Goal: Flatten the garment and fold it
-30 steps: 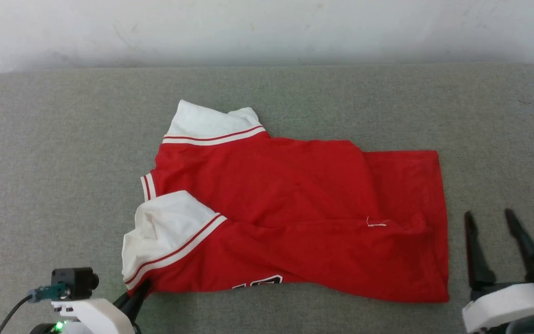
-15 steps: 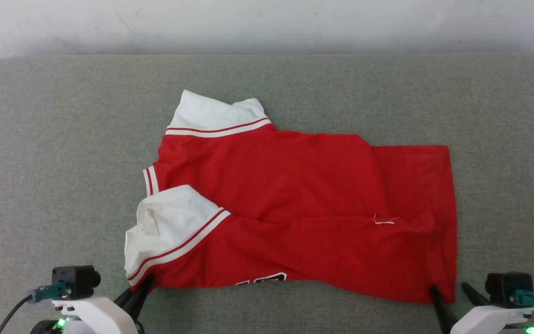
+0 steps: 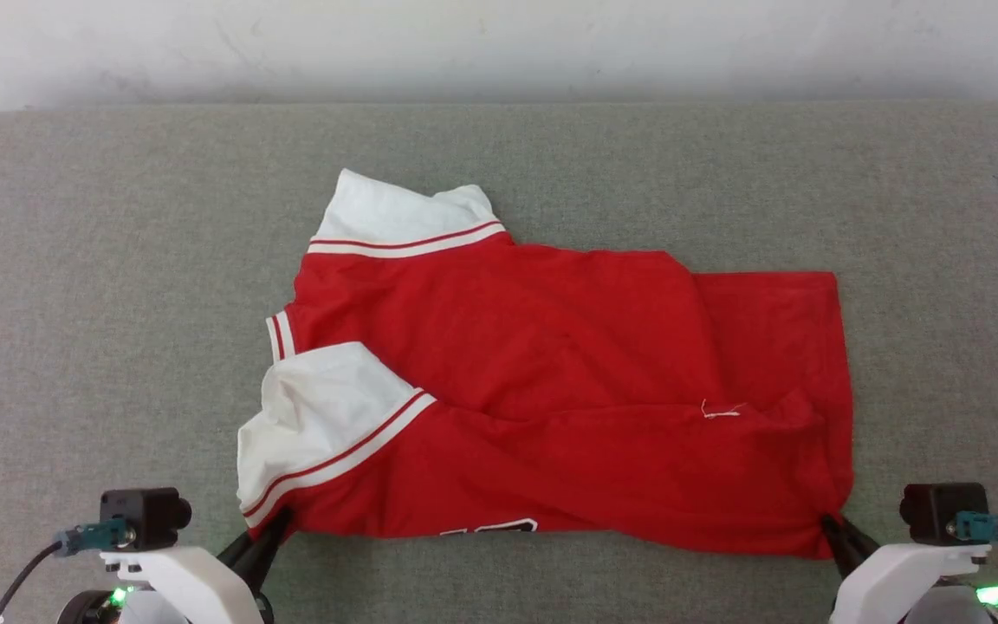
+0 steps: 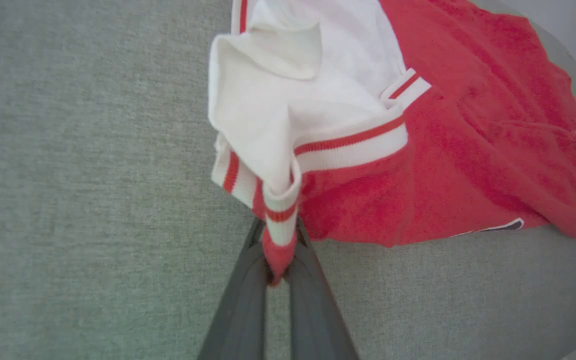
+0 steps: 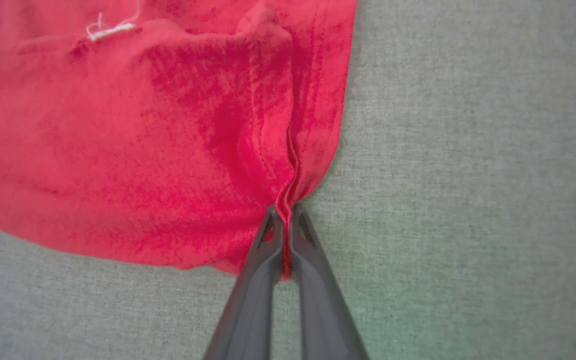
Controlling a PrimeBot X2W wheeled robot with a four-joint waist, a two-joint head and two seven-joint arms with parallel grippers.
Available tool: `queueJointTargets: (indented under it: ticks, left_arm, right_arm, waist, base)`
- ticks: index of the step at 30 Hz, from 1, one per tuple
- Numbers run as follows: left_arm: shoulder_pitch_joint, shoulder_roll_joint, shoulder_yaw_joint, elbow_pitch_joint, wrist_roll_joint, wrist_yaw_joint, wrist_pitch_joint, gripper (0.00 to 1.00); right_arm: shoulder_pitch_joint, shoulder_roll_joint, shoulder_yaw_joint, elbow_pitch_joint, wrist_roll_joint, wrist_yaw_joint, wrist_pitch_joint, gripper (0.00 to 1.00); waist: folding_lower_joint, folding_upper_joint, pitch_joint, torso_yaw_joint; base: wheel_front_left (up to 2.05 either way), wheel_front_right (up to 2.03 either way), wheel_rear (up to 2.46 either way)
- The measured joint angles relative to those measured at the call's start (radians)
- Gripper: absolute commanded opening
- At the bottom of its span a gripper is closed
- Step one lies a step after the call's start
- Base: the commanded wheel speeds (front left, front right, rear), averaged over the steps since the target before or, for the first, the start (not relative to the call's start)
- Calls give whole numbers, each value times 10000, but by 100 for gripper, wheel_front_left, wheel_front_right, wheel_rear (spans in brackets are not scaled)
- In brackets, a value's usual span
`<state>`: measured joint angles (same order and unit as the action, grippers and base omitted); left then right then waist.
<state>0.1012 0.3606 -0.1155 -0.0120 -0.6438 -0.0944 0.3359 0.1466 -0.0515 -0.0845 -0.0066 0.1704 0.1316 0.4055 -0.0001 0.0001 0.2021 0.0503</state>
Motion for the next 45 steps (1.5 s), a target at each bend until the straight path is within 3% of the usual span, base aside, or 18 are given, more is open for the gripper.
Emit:
queueJointTargets:
  ticks: [10, 18, 28, 29, 30, 31, 32, 40, 45]
  left_arm:
    - [843, 182, 454, -713, -625, 372, 520, 0]
    - [2125, 259, 479, -1551, -1216, 796, 1501, 0]
    - [2366, 107, 441, -1446, -1342, 955, 1457, 0]
    - [2328, 54, 428, -1354, -1340, 953, 1381, 0]
    - [2269, 25, 401, -1285, -1335, 953, 1321, 0]
    - [2269, 25, 401, -1285, -1335, 953, 1321, 36]
    - [2161, -63, 414, -1200, -1312, 953, 1080, 100]
    - [2000, -263, 905, -1459, -1521, 819, 221, 100]
    - [717, -105, 1672, -2182, -690, 763, -1565, 100]
  right_arm:
    - [154, 15, -525, -1386, -138, 0, 784, 0]
    - [1291, 19, -989, -2318, 268, 0, 1942, 0]
    - [1720, 15, -859, -2094, 656, 0, 2069, 0]
    - [1704, 13, -798, -2013, 662, 0, 1971, 38]
    - [1691, 13, -742, -1944, 617, -2, 1908, 89]
    - [1691, 13, -742, -1944, 617, -2, 1908, 100]
    - [1661, 15, -721, -1778, 656, -2, 1781, 100]
    - [1300, 17, -863, -1956, 871, -2, 993, 100]
    - [151, 4, -894, -2968, 405, -4, -573, 100]
  waist:
    - [0, 0, -335, -40]
    - [0, 0, -602, 22]
    - [0, 0, -766, 30]
    - [0, 0, -777, 23]
    - [0, 0, -783, 17]
    - [0, 0, -783, 17]
    - [0, 0, -792, 5]
    - [0, -1, -787, -64]
    - [1, -2, -546, -96]
  base:
    - [0, 0, 0]
    - [0, 0, 0]
    - [0, 0, 0]
    - [0, 0, 0]
    - [0, 0, 0]
    - [0, 0, 0]
    - [0, 0, 0]
    - [0, 0, 0]
    - [0, 0, 0]
